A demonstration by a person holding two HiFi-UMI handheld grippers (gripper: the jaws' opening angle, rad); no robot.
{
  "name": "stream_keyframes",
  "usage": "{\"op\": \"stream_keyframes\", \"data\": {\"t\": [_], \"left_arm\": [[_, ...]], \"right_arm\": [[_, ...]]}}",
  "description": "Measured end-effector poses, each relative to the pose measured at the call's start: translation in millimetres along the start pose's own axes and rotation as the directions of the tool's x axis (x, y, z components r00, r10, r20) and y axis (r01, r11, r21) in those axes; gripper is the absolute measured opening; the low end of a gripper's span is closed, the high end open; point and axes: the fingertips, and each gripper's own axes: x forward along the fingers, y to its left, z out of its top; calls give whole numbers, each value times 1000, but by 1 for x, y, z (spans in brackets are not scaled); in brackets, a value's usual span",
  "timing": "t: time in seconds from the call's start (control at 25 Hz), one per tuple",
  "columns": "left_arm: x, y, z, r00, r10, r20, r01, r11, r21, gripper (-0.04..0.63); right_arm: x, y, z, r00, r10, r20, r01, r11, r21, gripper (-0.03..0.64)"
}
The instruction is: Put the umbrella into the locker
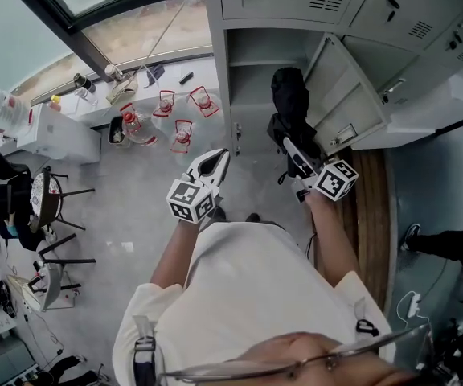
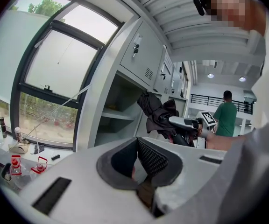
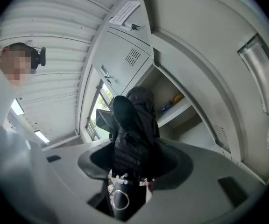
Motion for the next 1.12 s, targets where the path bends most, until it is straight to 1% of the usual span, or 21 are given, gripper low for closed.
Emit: {"op": "stream_keyframes", "data": {"t": [0.08,0.2,0.4,0.6,1.0,1.12], "left_arm": [[2,1,9,1000,-19,13,19,1000,10,5],[3,4,20,999,-37,34,36,999,19,5],[-1,16,24,998,-35,47,34,999,20,5],[-2,24,32,997,-24,76,23,1000,12,5],[-3,33,41,995,-4,98,3,1000,11,5],[-2,35,43,995,3,103,-5,1000,15,5]], "right_arm": [[9,-4,7,1000,-30,3,30,999,-27,225],[26,-13,20,996,-89,-4,87,990,-113,225],[57,-26,40,985,-173,-11,164,948,-275,221],[85,-36,61,973,-231,4,216,906,-363,218],[126,-67,77,925,-377,-37,303,794,-528,216],[136,-76,84,908,-417,-36,320,746,-584,216]]}}
